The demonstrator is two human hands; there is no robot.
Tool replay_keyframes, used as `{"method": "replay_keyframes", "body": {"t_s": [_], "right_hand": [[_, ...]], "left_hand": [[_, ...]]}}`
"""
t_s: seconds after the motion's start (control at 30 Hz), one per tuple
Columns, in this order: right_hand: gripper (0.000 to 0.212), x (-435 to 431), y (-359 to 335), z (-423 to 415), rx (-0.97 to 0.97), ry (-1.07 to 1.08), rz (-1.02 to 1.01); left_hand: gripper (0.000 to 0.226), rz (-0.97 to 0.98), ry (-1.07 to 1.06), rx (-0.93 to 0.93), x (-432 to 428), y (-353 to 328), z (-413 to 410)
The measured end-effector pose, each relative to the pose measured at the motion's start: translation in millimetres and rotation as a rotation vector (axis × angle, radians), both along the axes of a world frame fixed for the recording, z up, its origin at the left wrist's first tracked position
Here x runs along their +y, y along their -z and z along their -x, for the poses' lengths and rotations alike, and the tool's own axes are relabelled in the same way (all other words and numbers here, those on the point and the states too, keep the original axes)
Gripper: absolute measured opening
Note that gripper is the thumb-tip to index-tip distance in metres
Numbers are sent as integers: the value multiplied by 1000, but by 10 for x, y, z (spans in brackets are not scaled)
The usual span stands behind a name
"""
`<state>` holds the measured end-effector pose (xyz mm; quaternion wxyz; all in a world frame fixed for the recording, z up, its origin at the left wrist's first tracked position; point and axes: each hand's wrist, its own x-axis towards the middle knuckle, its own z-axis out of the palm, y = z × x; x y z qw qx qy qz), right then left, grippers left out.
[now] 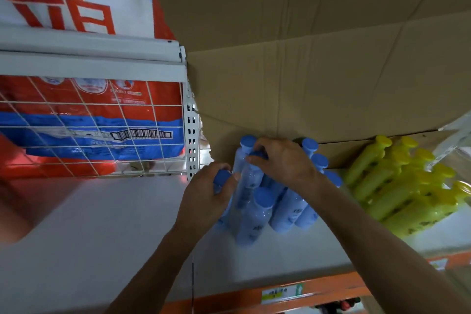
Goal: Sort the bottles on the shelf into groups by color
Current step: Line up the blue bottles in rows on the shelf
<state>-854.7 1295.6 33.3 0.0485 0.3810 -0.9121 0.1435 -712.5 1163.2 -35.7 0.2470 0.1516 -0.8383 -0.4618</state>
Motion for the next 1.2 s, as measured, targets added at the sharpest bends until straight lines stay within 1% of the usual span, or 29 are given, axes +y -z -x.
{"method": "replay_keyframes", "body": {"t_s": [0.13,0.23,0.3,0.33,0.4,0.43,0.5,0.53,0.57,0.6,0.63,0.67,0.7,0.83,0.87,0.97,1.03,1.2], "right_hand": [[30,7,-53,33,-130,-4,-71],[36,61,-152,90,-232,-44,-209],[36,91,-187,83,-267,-89,-252],[30,98,-192,64,-270,-112,-247],[13,111,-174,40,-241,-134,-211],[14,118,-168,32,-219,-132,-189],[29,135,-165,23,-189,-129,-145],[29,149,-173,13,-179,-133,-140],[22,159,-182,-2,-176,-126,-149],[10,168,-178,-14,-179,-120,-163],[11,165,-171,-24,-177,-109,-174],[19,160,-158,-33,-176,-103,-180],[21,156,-142,-30,-177,-95,-182],[14,127,-168,-37,-163,-139,-219],[16,123,-189,-47,-160,-160,-241],[25,111,-215,-64,-161,-192,-260],[29,104,-196,-53,-159,-200,-256],[30,102,-141,-23,-116,-210,-236]], "left_hand": [[15,-31,34,-13,-14,35,20],[18,-53,49,-31,-48,61,41],[20,-89,59,-32,-50,51,50],[20,-100,64,-36,-45,36,50],[20,-112,72,-50,-29,8,38],[18,-122,77,-49,-20,-5,31],[13,-134,82,-36,-10,-16,26],[12,-132,84,-29,-6,-19,27],[13,-131,87,-21,0,-29,27],[13,-131,89,-14,4,-35,28],[13,-131,92,-8,8,-39,26],[14,-131,94,-3,10,-36,27],[14,-132,96,3,11,-33,26],[15,-135,118,28,8,-39,4],[15,-137,127,43,5,-39,-4],[21,-150,163,71,-12,-4,-38],[28,-171,182,46,-26,72,-87],[55,-218,178,-38,1,314,-214]]}}
